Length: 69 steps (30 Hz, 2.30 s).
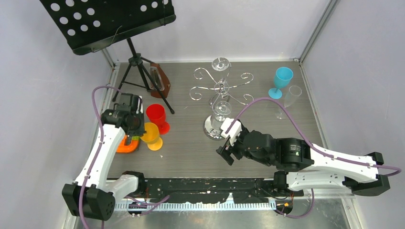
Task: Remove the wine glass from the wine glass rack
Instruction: Place the wine glass at the center of the board, then adjust the wine rack at the center of the board.
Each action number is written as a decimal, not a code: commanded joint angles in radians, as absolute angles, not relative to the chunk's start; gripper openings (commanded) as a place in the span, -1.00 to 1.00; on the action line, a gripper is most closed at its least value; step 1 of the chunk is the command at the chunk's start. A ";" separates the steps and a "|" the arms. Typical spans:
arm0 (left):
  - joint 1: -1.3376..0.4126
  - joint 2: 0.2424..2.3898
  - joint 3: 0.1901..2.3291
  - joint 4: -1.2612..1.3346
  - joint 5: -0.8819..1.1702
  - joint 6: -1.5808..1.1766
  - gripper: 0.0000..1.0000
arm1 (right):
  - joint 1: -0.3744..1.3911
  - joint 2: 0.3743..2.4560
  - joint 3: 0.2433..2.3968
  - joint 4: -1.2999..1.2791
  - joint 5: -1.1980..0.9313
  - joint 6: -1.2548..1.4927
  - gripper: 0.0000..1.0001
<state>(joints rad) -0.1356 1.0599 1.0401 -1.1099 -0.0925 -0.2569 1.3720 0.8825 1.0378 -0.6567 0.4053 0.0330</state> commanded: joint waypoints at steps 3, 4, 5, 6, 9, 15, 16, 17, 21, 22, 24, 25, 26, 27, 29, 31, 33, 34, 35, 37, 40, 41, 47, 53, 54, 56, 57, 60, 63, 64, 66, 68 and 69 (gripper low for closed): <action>-0.138 1.098 1.077 -1.064 -0.119 -0.249 -0.73 | 1.368 0.857 1.018 -0.597 0.419 0.057 0.67; -0.138 1.101 1.078 -1.065 -0.118 -0.248 -0.64 | 1.368 0.858 1.018 -0.597 0.421 0.056 0.67; -0.138 1.104 1.080 -1.065 -0.118 -0.245 -0.54 | 1.368 0.860 1.019 -0.597 0.422 0.055 0.67; -0.138 1.108 1.085 -1.068 -0.119 -0.242 -0.46 | 1.367 0.860 1.020 -0.598 0.423 0.053 0.67; -0.138 1.108 1.099 -1.075 -0.123 -0.239 -0.29 | 1.365 0.864 1.037 -0.602 0.428 0.048 0.67; -0.138 1.082 1.137 -1.102 -0.133 -0.227 -0.02 | 1.362 0.888 1.139 -0.675 0.449 0.047 0.67; -0.138 1.075 1.142 -1.106 -0.136 -0.226 -0.01 | 1.362 0.893 1.153 -0.686 0.451 0.047 0.67; -0.138 1.067 1.150 -1.110 -0.139 -0.226 -0.01 | 1.361 0.897 1.181 -0.709 0.453 0.050 0.67; -0.138 1.025 1.185 -1.121 -0.147 -0.227 0.07 | 1.362 0.904 1.251 -0.757 0.476 0.057 0.67; -0.139 1.009 1.194 -1.125 -0.147 -0.227 0.08 | 1.362 0.906 1.263 -0.764 0.490 0.061 0.67; -0.141 0.987 1.218 -1.138 -0.145 -0.224 0.09 | 1.361 0.911 1.312 -0.785 0.519 0.072 0.67; -0.143 0.977 1.231 -1.145 -0.143 -0.221 0.10 | 1.361 0.917 1.329 -0.801 0.530 0.076 0.67; -0.148 0.967 1.244 -1.151 -0.139 -0.218 0.11 | 1.359 0.920 1.362 -0.808 0.558 0.085 0.67; -0.152 0.959 1.257 -1.157 -0.133 -0.215 0.12 | 1.357 0.932 1.381 -0.825 0.574 0.092 0.67; -0.166 0.939 1.280 -1.155 -0.095 -0.204 0.15 | 1.345 0.953 1.441 -0.846 0.620 0.110 0.67; -0.183 0.925 1.298 -1.152 -0.055 -0.203 0.21 | 1.310 0.982 1.498 -0.862 0.647 0.125 0.66; -0.209 0.915 1.316 -1.147 -0.024 -0.200 0.22 | 1.270 1.012 1.551 -0.874 0.632 0.144 0.63; -0.224 0.909 1.323 -1.143 -0.016 -0.198 0.22 | 1.229 1.022 1.580 -0.876 0.606 0.161 0.62; -0.239 0.904 1.329 -1.135 -0.006 -0.197 0.23 | 1.208 1.044 1.592 -0.877 0.593 0.172 0.61; -0.260 0.893 1.338 -1.114 0.092 -0.193 0.24 | 1.148 1.078 1.625 -0.877 0.558 0.208 0.58; -0.290 0.862 1.339 -1.068 0.229 -0.189 0.32 | 1.085 1.119 1.662 -0.849 0.559 0.226 0.57; -0.297 0.851 1.337 -1.053 0.260 -0.189 0.35 | 1.066 1.139 1.666 -0.837 0.551 0.230 0.57; -0.309 0.780 1.295 -1.013 0.354 -0.183 0.61 | 1.015 1.262 1.736 -0.791 0.551 0.269 0.54; -0.310 0.737 1.231 -1.011 0.346 -0.170 0.98 | 1.001 1.347 1.769 -0.724 0.620 0.299 0.43; -0.309 0.731 1.222 -1.009 0.344 -0.170 0.99 | 1.001 1.370 1.774 -0.724 0.629 0.300 0.40; -0.309 0.722 1.209 -1.007 0.332 -0.168 0.99 | 0.999 1.399 1.788 -0.723 0.675 0.300 0.37; -0.310 0.719 1.204 -1.007 0.326 -0.166 0.99 | 0.999 1.405 1.792 -0.721 0.689 0.300 0.37; -0.308 0.709 1.190 -1.005 0.314 -0.162 0.99 | 0.997 1.427 1.792 -0.705 0.745 0.291 0.28; -0.310 0.699 1.183 -1.002 0.315 -0.163 0.99 | 0.997 1.442 1.796 -0.703 0.770 0.287 0.24; -0.310 0.696 1.181 -1.003 0.315 -0.163 0.99 | 0.995 1.449 1.797 -0.702 0.777 0.288 0.23; -0.310 0.691 1.177 -1.000 0.313 -0.163 0.99 | 0.994 1.459 1.801 -0.698 0.791 0.287 0.22; -0.310 0.685 1.172 -0.998 0.310 -0.164 0.99 | 0.994 1.465 1.802 -0.688 0.805 0.283 0.19; -0.310 0.682 1.171 -0.997 0.310 -0.164 0.99 | 0.994 1.471 1.802 -0.683 0.807 0.281 0.18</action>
